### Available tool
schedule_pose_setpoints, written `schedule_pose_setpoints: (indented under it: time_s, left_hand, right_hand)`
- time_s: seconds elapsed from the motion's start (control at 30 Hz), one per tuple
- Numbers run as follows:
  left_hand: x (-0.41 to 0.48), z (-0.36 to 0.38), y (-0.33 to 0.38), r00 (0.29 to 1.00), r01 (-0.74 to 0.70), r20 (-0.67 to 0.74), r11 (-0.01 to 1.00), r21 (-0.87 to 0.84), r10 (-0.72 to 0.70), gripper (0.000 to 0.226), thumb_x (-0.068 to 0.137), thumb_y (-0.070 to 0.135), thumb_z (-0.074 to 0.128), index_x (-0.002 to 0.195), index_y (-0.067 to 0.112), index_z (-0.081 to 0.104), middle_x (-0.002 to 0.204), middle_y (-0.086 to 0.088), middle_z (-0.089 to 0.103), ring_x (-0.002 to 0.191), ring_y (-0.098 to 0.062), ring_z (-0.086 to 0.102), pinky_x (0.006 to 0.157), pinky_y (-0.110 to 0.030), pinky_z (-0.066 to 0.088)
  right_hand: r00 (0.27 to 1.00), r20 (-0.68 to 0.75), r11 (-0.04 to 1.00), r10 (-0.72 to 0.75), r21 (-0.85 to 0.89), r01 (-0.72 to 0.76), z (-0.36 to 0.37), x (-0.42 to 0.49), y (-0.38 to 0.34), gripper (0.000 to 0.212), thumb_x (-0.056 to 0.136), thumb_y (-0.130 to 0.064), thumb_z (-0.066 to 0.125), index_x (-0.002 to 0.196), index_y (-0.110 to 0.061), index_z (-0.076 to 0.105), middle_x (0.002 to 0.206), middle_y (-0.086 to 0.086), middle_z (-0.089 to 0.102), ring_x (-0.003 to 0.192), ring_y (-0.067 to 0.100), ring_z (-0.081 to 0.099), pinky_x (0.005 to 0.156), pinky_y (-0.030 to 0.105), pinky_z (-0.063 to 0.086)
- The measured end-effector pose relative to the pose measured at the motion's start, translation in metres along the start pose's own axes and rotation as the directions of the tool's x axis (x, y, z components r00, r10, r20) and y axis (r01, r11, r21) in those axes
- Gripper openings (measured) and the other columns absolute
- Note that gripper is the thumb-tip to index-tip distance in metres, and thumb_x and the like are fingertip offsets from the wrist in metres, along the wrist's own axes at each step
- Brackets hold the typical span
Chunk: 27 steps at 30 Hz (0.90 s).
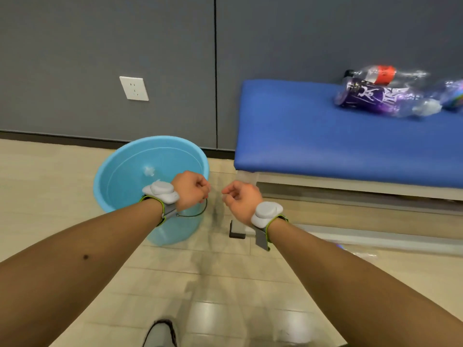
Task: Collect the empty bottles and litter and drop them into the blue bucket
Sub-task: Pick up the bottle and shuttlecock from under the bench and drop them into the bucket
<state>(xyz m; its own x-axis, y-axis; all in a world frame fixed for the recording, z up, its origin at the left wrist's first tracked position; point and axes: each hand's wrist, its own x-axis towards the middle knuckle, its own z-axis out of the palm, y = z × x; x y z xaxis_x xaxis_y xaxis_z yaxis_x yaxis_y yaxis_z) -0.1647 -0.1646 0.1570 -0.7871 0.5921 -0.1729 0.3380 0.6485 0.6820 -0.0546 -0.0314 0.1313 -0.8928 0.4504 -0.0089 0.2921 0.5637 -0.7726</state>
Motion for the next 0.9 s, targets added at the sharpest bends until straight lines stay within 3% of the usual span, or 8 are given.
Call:
schedule_pose_setpoints:
  time_s: [0.27, 0.33, 0.4, 0.7, 0.9]
  left_hand:
    - [-0.018, 0.062, 0.020, 0.974, -0.101, 0.216, 0.986, 0.133, 0.071, 0.013, 0.082, 0.012, 0.059, 0.077, 0.013, 0.071, 0.067, -0.002, 0.074, 0.068, -0.014, 0.072, 0.065, -0.015, 0.051]
    - [-0.014, 0.077, 0.028, 0.963, -0.121, 0.252, 0.986, 0.111, 0.090, 0.013, 0.082, 0.011, 0.060, 0.076, 0.013, 0.071, 0.071, -0.005, 0.076, 0.067, -0.018, 0.074, 0.071, -0.022, 0.057]
    - [-0.011, 0.091, 0.040, 0.952, -0.154, 0.282, 0.983, 0.095, 0.122, 0.014, 0.081, 0.013, 0.061, 0.072, 0.017, 0.071, 0.071, -0.004, 0.076, 0.066, -0.017, 0.074, 0.075, -0.029, 0.059]
    - [-0.016, 0.169, 0.109, 0.855, -0.352, 0.444, 0.929, 0.115, 0.270, 0.013, 0.083, 0.018, 0.060, 0.077, 0.018, 0.072, 0.072, 0.002, 0.075, 0.065, -0.007, 0.072, 0.065, -0.011, 0.050]
    - [-0.011, 0.217, 0.151, 0.807, -0.422, 0.488, 0.903, 0.080, 0.333, 0.013, 0.084, 0.020, 0.061, 0.082, 0.016, 0.073, 0.078, -0.002, 0.077, 0.074, -0.012, 0.073, 0.079, -0.026, 0.057]
  right_hand:
    - [0.977, -0.086, 0.980, 0.198, -0.012, -0.199, -0.059, -0.045, 0.073, 0.011, 0.081, -0.015, 0.060, 0.084, -0.024, 0.066, 0.072, -0.002, 0.065, 0.075, 0.023, 0.068, 0.079, 0.039, 0.058]
    - [0.964, -0.127, 0.972, 0.234, -0.002, -0.236, -0.074, -0.057, 0.089, 0.014, 0.080, -0.016, 0.060, 0.077, -0.030, 0.062, 0.072, -0.002, 0.066, 0.077, 0.026, 0.069, 0.079, 0.041, 0.058]
    - [0.954, -0.161, 0.966, 0.254, -0.001, -0.257, -0.087, -0.070, 0.102, 0.014, 0.080, -0.015, 0.061, 0.078, -0.028, 0.063, 0.072, -0.001, 0.066, 0.078, 0.027, 0.069, 0.079, 0.041, 0.057]
    - [0.886, -0.289, 0.929, 0.362, 0.038, -0.367, -0.140, -0.131, 0.154, 0.012, 0.080, -0.018, 0.059, 0.087, -0.021, 0.068, 0.081, 0.005, 0.072, 0.080, 0.024, 0.069, 0.080, 0.038, 0.057]
    - [0.814, -0.392, 0.888, 0.428, 0.014, -0.460, -0.184, -0.170, 0.183, 0.010, 0.081, -0.017, 0.061, 0.086, -0.024, 0.067, 0.075, -0.001, 0.068, 0.079, 0.023, 0.067, 0.078, 0.033, 0.056]
